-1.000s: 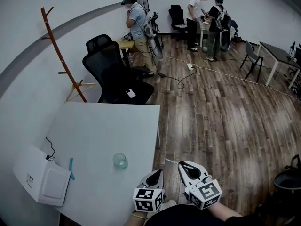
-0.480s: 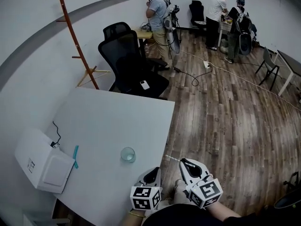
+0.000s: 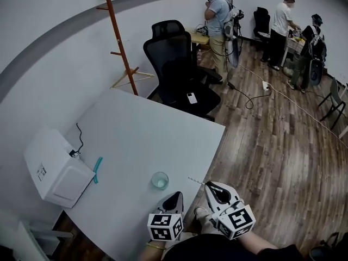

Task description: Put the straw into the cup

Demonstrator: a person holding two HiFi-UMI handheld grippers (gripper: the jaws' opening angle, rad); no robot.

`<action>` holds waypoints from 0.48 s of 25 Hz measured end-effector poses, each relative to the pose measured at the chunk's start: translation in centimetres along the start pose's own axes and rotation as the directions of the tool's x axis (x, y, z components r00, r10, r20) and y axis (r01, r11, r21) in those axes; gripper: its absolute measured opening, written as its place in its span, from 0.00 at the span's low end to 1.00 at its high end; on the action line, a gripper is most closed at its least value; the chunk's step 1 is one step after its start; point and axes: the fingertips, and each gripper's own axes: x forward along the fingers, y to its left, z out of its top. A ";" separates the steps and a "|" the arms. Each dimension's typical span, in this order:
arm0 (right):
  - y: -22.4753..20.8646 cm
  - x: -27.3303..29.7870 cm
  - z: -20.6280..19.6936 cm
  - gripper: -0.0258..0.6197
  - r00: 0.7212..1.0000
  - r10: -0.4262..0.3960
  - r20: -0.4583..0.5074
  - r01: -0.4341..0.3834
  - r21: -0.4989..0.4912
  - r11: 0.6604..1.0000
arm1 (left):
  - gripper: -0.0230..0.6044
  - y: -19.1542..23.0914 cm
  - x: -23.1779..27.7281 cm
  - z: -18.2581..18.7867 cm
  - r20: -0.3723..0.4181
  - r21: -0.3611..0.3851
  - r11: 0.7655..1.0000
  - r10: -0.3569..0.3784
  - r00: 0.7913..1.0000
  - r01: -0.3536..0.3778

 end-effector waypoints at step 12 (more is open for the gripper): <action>0.7 7.0 0.9 0.10 0.970 0.238 -0.041 -0.240 -0.027 0.970 | 0.07 4.5 0.4 2.7 0.057 -0.097 0.976 0.201 0.978 -0.195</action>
